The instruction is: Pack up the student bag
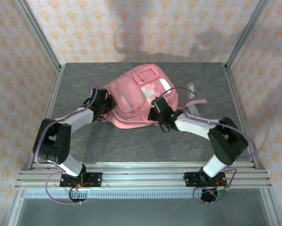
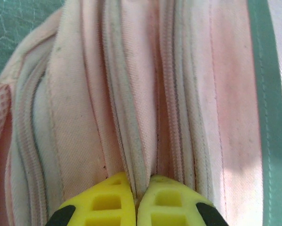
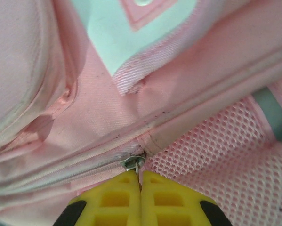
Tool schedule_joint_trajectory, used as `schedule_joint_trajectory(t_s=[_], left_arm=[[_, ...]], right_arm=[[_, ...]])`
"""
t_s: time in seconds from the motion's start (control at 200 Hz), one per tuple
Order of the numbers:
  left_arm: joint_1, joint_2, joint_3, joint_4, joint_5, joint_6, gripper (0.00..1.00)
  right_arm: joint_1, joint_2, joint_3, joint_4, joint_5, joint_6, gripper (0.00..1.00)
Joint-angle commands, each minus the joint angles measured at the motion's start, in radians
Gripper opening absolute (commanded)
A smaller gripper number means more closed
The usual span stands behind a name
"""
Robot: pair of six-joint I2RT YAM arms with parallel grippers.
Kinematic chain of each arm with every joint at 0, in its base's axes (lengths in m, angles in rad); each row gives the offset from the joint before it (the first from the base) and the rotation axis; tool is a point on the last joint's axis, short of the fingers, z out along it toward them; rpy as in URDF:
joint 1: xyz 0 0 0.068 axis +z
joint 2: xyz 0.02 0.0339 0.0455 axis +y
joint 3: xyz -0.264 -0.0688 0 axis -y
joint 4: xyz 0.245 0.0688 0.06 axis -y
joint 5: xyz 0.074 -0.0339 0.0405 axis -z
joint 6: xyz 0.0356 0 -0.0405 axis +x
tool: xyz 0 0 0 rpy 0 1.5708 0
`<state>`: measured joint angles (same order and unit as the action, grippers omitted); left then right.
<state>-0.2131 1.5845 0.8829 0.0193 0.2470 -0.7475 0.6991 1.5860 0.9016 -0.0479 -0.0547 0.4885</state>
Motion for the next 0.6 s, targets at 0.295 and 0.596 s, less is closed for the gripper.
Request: schedule_joint_trajectory(t_s=[0.295,0.596], left_arm=[[0.003,-0.170,-0.101,0.010,-0.088,-0.031,0.43],[-0.161,-0.267,-0.169,0.033,-0.123,-0.048,0.53]], right_arm=[[-0.033,0.002,0.200,-0.131,-0.135,0.061,0.44],[-0.065,0.196,0.359,-0.102,-0.190,0.085,0.44]])
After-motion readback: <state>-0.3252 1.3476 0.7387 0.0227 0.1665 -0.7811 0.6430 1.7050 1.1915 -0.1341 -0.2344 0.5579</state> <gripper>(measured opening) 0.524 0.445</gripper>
